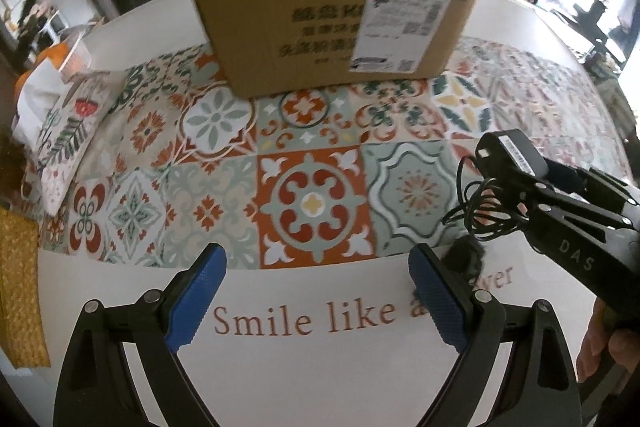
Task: Organize rigid objects
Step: 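Grasp the small black device with the left tool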
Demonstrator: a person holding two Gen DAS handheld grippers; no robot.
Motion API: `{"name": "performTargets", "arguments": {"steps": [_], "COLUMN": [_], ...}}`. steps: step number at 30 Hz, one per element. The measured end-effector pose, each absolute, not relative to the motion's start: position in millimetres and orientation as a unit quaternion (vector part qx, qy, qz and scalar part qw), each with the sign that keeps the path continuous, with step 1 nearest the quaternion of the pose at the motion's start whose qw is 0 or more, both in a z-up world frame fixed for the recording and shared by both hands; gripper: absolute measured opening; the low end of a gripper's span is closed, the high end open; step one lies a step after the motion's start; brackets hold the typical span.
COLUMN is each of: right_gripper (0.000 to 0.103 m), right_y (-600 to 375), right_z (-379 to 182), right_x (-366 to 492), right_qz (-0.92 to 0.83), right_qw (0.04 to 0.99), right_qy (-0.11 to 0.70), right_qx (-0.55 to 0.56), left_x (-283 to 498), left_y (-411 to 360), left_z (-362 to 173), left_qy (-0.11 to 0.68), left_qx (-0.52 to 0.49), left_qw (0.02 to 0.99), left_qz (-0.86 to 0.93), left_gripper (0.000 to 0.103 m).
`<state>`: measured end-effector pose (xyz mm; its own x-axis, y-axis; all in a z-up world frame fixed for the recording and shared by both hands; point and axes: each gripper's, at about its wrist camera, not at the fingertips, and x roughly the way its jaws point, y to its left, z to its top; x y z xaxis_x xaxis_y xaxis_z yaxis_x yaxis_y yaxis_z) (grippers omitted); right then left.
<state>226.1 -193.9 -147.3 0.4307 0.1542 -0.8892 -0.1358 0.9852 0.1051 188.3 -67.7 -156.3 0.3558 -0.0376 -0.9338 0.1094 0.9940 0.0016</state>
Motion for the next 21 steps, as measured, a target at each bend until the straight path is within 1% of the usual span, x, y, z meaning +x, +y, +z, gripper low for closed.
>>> {"name": "performTargets", "arguments": {"steps": [8, 11, 15, 18, 21], "right_gripper": [0.043, 0.043, 0.043, 0.043, 0.043], "right_y": [-215.1, -222.7, -232.9, -238.0, -240.6], "right_z": [-120.7, -118.9, -121.1, -124.2, -127.2], "right_x": [203.3, 192.4, 175.1, 162.7, 152.0], "right_qz": [0.046, 0.031, 0.013, 0.003, -0.012], "right_qw": [0.864, 0.862, 0.857, 0.853, 0.85], "right_qy": [0.502, 0.504, 0.513, 0.52, 0.525], "right_qx": [0.018, 0.028, 0.042, 0.054, 0.042], "left_x": [184.0, 180.2, 172.8, 167.2, 164.6], "left_y": [-92.6, -102.1, -112.4, -122.3, -130.9], "left_z": [-142.5, -143.2, -148.0, -155.2, -165.3], "left_qy": [0.55, 0.55, 0.554, 0.561, 0.57], "left_qx": [0.055, 0.066, 0.069, 0.078, 0.085], "left_qw": [0.826, 0.822, 0.811, 0.799, 0.787], "left_qz": [-0.105, -0.132, -0.175, -0.202, -0.22], "left_gripper": [0.088, 0.085, 0.084, 0.08, 0.076]}}
